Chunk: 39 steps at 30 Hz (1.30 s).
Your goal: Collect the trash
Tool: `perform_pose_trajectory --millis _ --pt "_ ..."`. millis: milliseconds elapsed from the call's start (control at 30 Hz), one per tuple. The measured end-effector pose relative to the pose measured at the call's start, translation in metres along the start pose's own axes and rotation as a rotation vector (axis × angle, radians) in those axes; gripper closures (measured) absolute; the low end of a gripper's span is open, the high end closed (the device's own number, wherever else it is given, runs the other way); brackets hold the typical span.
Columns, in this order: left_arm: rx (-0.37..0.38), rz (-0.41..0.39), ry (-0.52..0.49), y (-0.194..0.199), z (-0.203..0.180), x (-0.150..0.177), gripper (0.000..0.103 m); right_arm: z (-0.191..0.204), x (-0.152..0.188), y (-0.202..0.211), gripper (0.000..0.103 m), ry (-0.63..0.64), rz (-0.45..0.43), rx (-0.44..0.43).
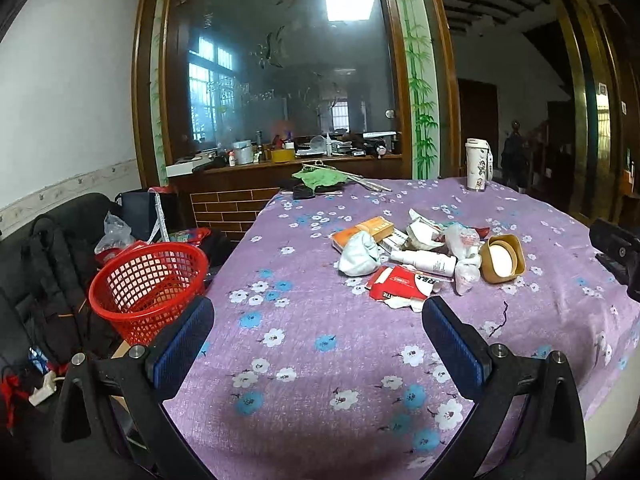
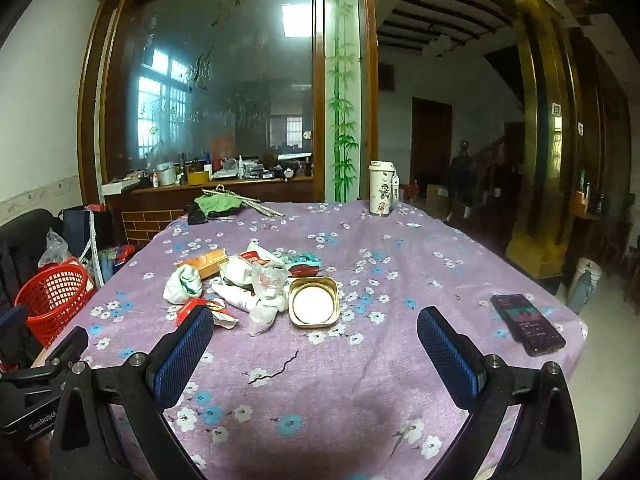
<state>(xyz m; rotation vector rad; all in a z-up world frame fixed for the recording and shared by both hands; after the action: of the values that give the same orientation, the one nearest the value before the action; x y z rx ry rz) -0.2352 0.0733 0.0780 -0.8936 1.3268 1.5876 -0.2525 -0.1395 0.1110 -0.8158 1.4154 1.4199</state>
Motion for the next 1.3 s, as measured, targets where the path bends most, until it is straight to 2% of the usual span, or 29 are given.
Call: perform_pose_trajectory --millis 133,233,467,1300 --pt "-0.015 -0.033 0.019 -0.001 0.006 -0.005 0.000 0.002 -0.002 0.000 0.000 0.012 -0.023 0.012" --pt "-0.018 -0.025 0.008 -0.005 0.000 -0.003 0.000 -0.002 -0.002 0.000 0.000 -0.007 -0.036 0.003" --pt "0.001 0.011 -0.019 -0.012 -0.014 0.002 0.000 0.001 0.008 -0.016 0.000 0.013 0.047 -0.034" --pt "-0.016 0.036 0.007 -0.020 -0.009 0.002 0.000 -0.004 0.011 -0.025 0.000 -0.019 0.107 -0.048"
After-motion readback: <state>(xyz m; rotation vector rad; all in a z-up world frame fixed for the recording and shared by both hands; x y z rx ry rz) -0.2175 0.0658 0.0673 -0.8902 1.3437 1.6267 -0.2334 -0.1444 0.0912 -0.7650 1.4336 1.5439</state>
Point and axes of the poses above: each gripper's, at about its wrist camera, not at the fingertips, and y roughly against the way its jaws point, z to its left, x to its underside, the point moved 2 cm from there along -y, roughly the way its jaws point, and after that the axes turned 7 degrees about -y, right-handed, at the moved point
